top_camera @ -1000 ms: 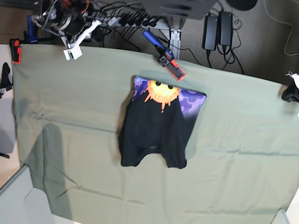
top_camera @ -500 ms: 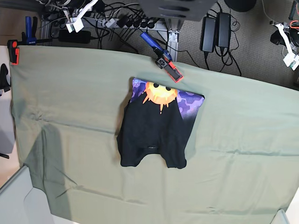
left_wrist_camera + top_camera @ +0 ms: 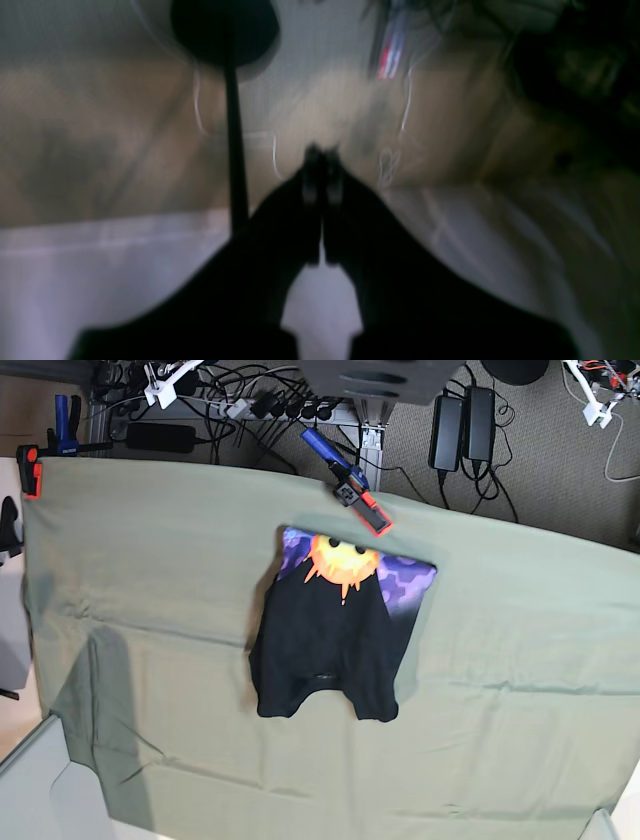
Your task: Fold the T-shirt properly
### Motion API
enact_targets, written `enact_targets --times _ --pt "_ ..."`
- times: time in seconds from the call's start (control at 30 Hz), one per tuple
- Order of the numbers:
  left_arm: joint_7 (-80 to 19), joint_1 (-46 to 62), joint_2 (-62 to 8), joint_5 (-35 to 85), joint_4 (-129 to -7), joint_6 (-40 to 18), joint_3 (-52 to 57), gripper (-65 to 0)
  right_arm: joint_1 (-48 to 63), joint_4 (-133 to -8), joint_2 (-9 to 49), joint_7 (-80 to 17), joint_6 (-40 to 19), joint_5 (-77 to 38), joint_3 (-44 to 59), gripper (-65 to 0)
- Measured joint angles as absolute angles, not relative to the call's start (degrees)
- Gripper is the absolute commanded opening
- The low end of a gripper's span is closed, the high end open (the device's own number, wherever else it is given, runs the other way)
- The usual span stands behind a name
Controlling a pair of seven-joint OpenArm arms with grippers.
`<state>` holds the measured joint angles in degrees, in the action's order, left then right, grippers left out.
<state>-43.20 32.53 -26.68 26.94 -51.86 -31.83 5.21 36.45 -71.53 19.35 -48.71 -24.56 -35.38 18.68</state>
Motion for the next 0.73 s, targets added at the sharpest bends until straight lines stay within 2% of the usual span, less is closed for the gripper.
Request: enact_targets --times 0.23,0.4,0.53,0.73 --pt "-34.0 16.1 -20.9 18.9 -33.6 -24.7 -10.9 -65.0 26.8 -58.4 13.6 -45.3 -24.3 -26.0 15.1 -65.0" --pt "-32.6 7.3 -17.9 20.5 -26.6 -24.4 -21.5 -65.0 21.8 -50.5 9.5 -41.2 -22.9 -17.3 10.4 -65.0" --pt "-32.4 5.5 -17.2 24.8 -26.1 -24.4 -26.3 -65.0 20.3 -49.4 6.7 -38.6 -22.9 -14.9 8.9 -65.0" --pt "-30.5 6.0 -17.6 24.7 -26.3 -24.4 -27.0 -65.0 20.3 -49.4 5.6 -38.5 -22.9 -15.2 8.9 -65.0"
